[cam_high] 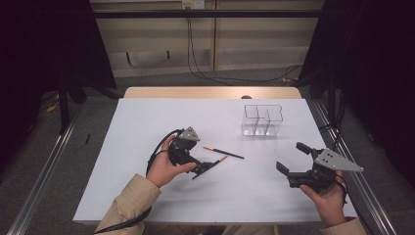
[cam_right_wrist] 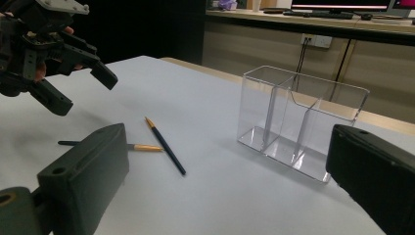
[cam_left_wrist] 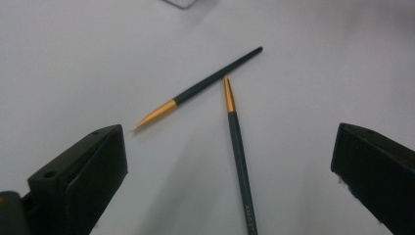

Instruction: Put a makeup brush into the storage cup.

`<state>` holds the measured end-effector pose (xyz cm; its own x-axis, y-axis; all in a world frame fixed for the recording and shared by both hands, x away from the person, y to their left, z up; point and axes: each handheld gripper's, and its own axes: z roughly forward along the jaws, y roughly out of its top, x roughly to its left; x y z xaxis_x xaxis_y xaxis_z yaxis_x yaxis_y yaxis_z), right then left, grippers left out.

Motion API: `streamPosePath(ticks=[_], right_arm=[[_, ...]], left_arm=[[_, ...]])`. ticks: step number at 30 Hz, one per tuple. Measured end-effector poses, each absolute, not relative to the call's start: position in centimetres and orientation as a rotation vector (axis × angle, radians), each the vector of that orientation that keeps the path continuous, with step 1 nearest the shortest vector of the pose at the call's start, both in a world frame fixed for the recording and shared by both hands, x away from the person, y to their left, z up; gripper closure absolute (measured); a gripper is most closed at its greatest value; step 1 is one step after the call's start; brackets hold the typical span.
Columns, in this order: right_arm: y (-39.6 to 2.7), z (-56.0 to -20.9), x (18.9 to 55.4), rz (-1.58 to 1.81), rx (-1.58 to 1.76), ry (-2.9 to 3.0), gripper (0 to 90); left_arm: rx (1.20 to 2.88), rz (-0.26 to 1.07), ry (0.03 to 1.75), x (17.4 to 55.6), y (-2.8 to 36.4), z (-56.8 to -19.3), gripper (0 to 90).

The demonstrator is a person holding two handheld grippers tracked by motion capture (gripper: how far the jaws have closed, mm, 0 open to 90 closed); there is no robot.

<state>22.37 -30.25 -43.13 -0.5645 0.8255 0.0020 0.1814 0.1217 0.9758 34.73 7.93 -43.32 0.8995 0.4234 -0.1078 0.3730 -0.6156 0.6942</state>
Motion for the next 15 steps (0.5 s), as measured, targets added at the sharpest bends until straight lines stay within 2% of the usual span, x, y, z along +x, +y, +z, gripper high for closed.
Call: streamPosePath(ticks=[15], right_arm=[[-30.3, -43.1, 22.4, 1.476, 0.972, 1.841, 1.8]], left_arm=[[2.555, -0.034, 0.585, 35.0, 5.7, -43.6, 0.1]])
